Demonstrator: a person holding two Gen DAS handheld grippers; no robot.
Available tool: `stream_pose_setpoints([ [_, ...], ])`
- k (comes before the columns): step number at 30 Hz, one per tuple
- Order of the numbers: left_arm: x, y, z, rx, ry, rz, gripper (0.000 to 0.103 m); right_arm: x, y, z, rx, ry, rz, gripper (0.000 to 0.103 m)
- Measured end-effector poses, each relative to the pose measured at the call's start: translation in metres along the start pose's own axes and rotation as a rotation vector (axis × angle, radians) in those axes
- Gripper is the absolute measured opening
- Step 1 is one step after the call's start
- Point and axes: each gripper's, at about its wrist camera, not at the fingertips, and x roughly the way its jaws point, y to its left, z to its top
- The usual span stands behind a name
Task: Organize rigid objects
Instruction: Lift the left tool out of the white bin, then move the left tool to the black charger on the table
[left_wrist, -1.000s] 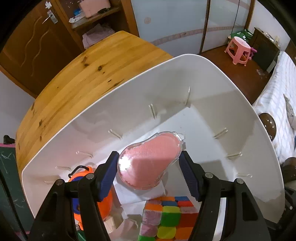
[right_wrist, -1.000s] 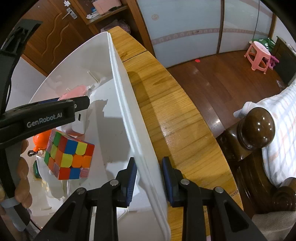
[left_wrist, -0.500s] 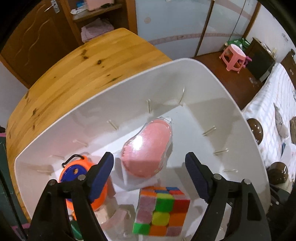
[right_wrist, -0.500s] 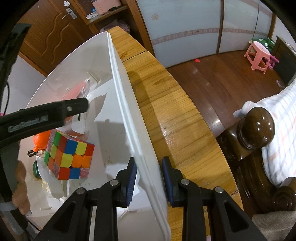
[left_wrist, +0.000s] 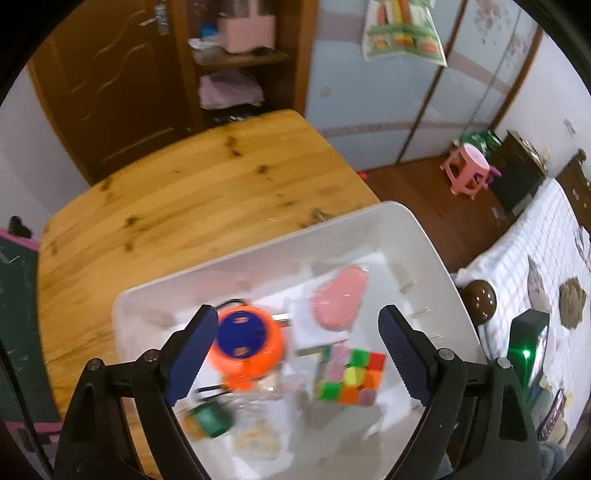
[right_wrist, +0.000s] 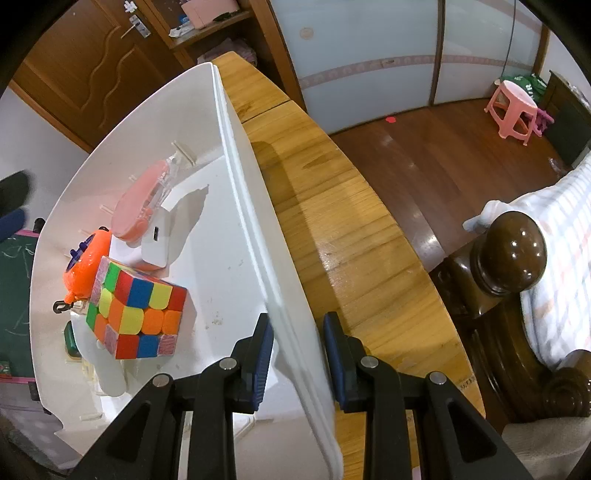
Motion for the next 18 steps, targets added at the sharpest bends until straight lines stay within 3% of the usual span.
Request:
stream_pose_setpoints([
  [10,-0.078,0.094,-0.022,-0.087,-0.088,0.089,0.09,-0.001,0.004,-0.002,0.001,-0.003,-0.027,0.028],
  [18,-0.078,0.147,-0.05,-0.091,-0.084,0.143,0.09,-0.001,0.009,-0.001,-0.003,0.005,-0.067,0.028],
])
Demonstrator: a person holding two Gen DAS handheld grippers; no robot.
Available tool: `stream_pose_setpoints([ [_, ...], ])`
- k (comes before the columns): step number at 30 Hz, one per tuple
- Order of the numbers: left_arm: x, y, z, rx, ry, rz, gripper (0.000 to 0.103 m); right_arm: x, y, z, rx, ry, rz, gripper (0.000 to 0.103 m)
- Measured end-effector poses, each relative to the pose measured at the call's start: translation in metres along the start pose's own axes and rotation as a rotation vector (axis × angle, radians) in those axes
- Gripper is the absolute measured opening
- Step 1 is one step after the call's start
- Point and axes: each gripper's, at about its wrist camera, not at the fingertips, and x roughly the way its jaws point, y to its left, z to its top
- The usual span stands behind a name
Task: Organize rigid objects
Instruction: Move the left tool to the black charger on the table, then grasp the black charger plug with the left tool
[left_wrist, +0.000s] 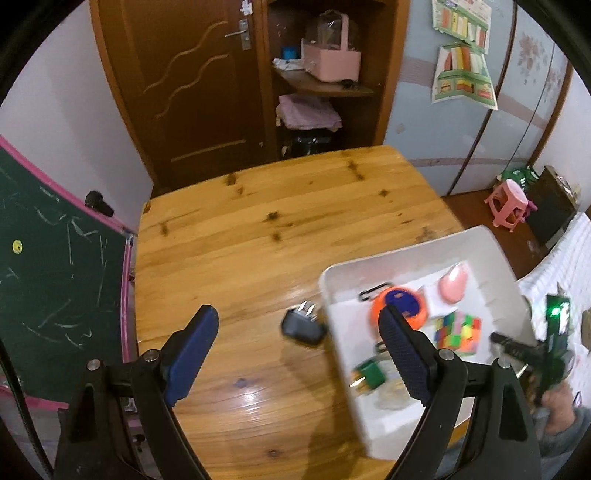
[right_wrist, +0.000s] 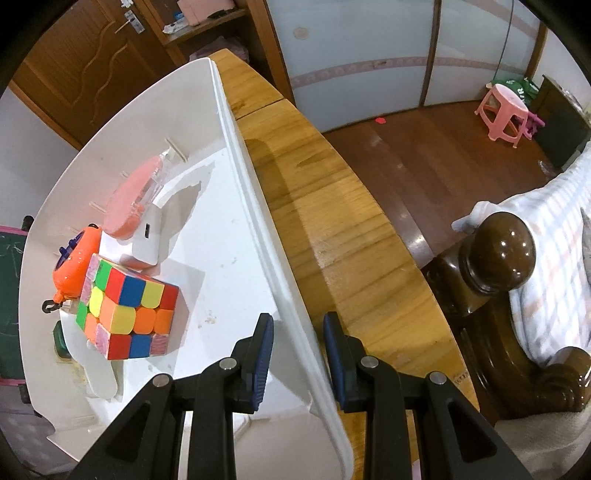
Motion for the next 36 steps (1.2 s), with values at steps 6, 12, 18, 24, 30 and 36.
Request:
stream_pose_setpoints([
  [6,0.034,0.021,-0.028,0.097,0.006,-0.02,0.09,-0.001,0.003,0.0,0.001,0.007,-0.029,0.028],
  [12,0.078,0.024,-0.053,0.234,0.011,-0.062,0.09,-0.001,0.008,-0.001,0.004,0.021,-0.075,0.028],
  [18,0.122,0.032,-0.058,0.266,0.045,-0.182,0.09,-0.002,0.009,-0.002,0.027,0.03,-0.1,0.029],
  [24,0.136,0.023,-0.056,0.351,0.024,-0.266,0.09,-0.002,0.01,-0.002,0.044,0.031,-0.118,0.03],
  [30,0.144,0.009,-0.057,0.434,0.017,-0.298,0.09,-0.002,0.012,-0.001,0.056,0.036,-0.126,0.031],
  [36,0.159,0.013,-0.054,0.418,0.028,-0.298,0.09,-0.003,0.012,-0.003,0.058,0.037,-0.133,0.031],
])
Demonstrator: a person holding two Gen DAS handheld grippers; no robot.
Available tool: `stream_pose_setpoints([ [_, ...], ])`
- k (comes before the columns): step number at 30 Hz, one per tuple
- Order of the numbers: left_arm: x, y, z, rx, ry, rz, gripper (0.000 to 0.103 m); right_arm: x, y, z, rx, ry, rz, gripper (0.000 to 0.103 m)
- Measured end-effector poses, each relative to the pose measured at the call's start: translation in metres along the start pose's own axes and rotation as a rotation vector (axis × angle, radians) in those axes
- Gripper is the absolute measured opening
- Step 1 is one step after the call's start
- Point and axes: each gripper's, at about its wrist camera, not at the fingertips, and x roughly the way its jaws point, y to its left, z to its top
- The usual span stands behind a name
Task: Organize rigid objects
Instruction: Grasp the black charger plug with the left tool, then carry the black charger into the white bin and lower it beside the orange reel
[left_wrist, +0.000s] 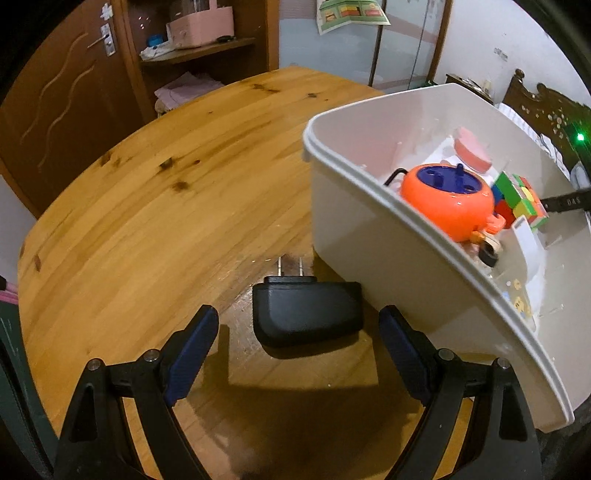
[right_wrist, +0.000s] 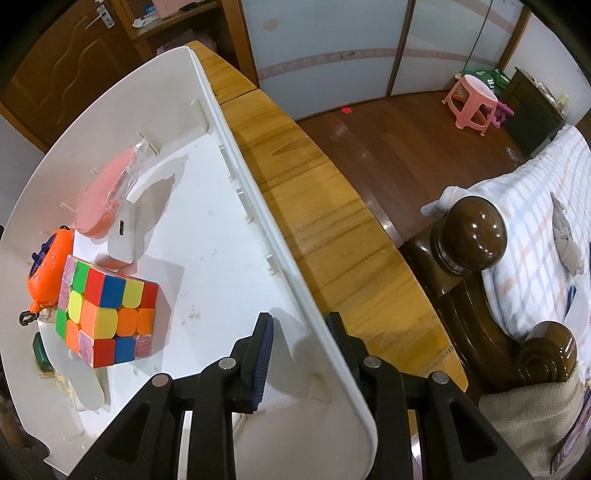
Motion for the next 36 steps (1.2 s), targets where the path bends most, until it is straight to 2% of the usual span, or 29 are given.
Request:
stream_pose_setpoints([
  [4,0.008,0.003,-0.001,-0.013,-0.002,0.007,0.088,0.0,0.0,-0.001,0.003,0.001,0.001,0.031],
  [8,0.011,0.0,-0.002,-0.023,-0.017,0.041,0.077,0.0,0.0,-0.002,0.002,0.0,0.001,0.031],
  [10,0.01,0.0,-0.003,-0.034,-0.031,0.043,0.068,0.0,0.0,-0.002,0.001,0.0,0.001,0.031],
  [19,-0.004,0.013,-0.011,-0.143,-0.044,0.091,0.068,-0.001,0.0,-0.002,-0.002,-0.005,0.006,0.031],
  [22,-0.029,0.019,-0.014,-0.194,-0.063,0.114,0.068,0.0,0.0,-0.002,-0.005,-0.007,0.006,0.031],
  [26,-0.062,0.014,-0.011,-0.21,-0.082,0.151,0.068,0.0,0.001,-0.003,-0.01,-0.013,0.011,0.033],
  [33,-0.117,-0.013,0.011,-0.217,-0.134,0.158,0.068,-0.001,-0.002,-0.004,-0.013,-0.026,0.051,0.034],
  [36,-0.139,-0.037,0.027,-0.198,-0.159,0.166,0.068,-0.001,-0.006,-0.003,-0.015,-0.024,0.081,0.034],
])
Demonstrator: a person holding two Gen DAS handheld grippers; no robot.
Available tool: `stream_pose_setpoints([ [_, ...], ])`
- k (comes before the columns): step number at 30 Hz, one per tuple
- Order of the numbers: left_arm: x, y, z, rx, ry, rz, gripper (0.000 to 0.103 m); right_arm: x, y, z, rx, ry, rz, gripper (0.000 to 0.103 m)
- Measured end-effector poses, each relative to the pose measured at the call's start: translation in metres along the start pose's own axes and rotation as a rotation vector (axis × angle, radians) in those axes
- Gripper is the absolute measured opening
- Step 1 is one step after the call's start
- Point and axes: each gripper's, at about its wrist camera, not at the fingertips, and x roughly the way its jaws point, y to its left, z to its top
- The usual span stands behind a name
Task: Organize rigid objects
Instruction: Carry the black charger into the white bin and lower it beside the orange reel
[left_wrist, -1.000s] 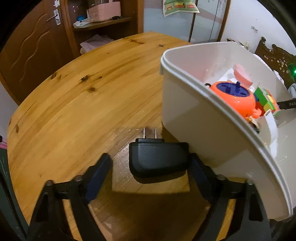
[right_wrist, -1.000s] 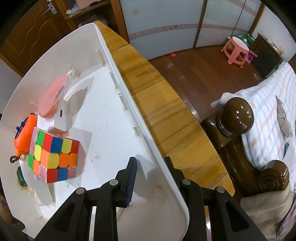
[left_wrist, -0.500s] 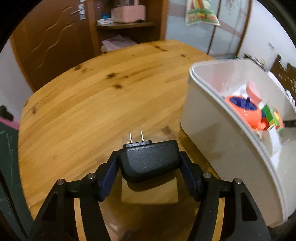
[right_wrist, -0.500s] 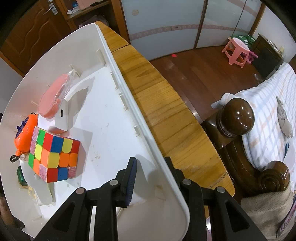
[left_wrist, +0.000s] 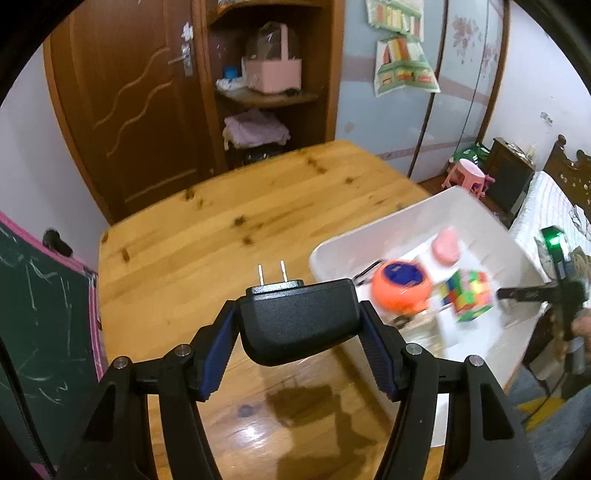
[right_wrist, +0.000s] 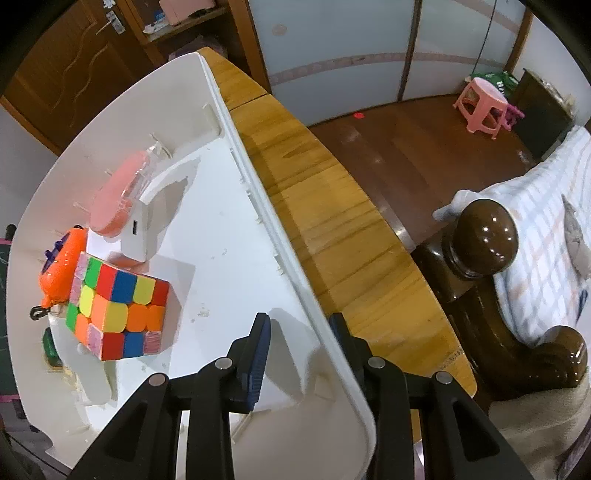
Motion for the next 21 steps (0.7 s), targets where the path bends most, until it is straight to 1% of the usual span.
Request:
stream_pose_setpoints([
  [4,-0.011,-0.032,0.018,0.011,-0.005,-0.031,0.068,0.001,-0.003,0.003,-0.018,0.001,0.033,0.034],
  [7,-0.01,-0.052,0.027,0.013,0.006,-0.057,0.068,0.003,-0.006,0.006,-0.03,0.003,0.059,0.033],
  [10,-0.01,-0.074,0.033,0.019,0.02,-0.064,0.068,0.005,-0.01,0.01,-0.031,0.004,0.091,0.032],
  [13,-0.005,-0.089,0.038,0.009,0.043,-0.081,0.068,0.008,-0.014,0.013,-0.035,0.0,0.116,0.031],
  [21,0.023,-0.121,0.04,-0.003,0.122,-0.069,0.068,0.01,-0.018,0.016,-0.051,-0.007,0.158,0.031],
])
